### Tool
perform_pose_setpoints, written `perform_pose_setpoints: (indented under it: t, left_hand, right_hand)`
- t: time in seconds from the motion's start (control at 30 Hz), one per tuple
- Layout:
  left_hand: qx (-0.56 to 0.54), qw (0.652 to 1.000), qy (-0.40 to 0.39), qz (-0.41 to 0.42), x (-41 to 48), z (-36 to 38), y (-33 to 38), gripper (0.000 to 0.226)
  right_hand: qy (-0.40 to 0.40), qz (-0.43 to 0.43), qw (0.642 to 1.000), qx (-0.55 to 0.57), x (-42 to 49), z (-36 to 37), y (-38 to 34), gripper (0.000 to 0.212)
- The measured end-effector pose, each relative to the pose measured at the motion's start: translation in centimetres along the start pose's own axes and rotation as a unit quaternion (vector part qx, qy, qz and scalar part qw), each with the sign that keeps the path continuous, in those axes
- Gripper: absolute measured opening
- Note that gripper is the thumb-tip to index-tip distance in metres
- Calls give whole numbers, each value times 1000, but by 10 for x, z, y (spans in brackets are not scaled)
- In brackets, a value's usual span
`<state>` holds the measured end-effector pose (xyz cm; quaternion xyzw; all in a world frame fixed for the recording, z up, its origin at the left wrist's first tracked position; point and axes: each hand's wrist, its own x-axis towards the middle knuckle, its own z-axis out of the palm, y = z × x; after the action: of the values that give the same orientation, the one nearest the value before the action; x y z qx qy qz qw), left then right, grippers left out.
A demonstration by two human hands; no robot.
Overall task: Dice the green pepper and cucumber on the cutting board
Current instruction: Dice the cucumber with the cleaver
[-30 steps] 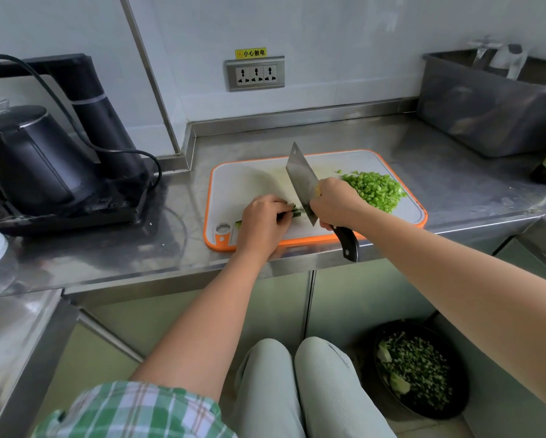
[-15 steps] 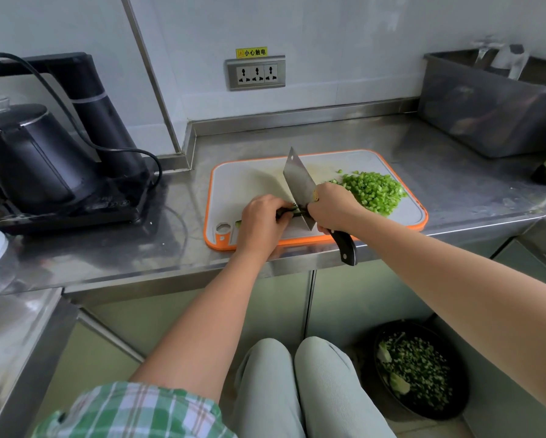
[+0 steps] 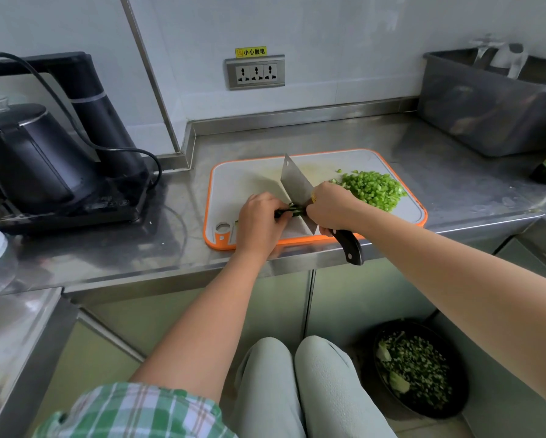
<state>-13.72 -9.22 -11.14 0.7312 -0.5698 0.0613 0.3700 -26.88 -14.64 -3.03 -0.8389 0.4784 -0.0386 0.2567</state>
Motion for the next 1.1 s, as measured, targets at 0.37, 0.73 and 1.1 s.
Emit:
perform_pose_setpoints:
  t: [0.37,0.73,1.1]
  left_hand:
    - [-16,1000,15,3,-1,-1,1,7]
    - [-10,1000,-1,0,0,-1,-1,6]
    - [-22,1000,17,13,-1,-1,0,10]
  right_hand:
    - [17,1,1000,15,0,-6,-1,11]
    - [15,-12,1000,-18,4,5,-3,14]
    - [-6,-1,1000,-18,1,-6,-5,13]
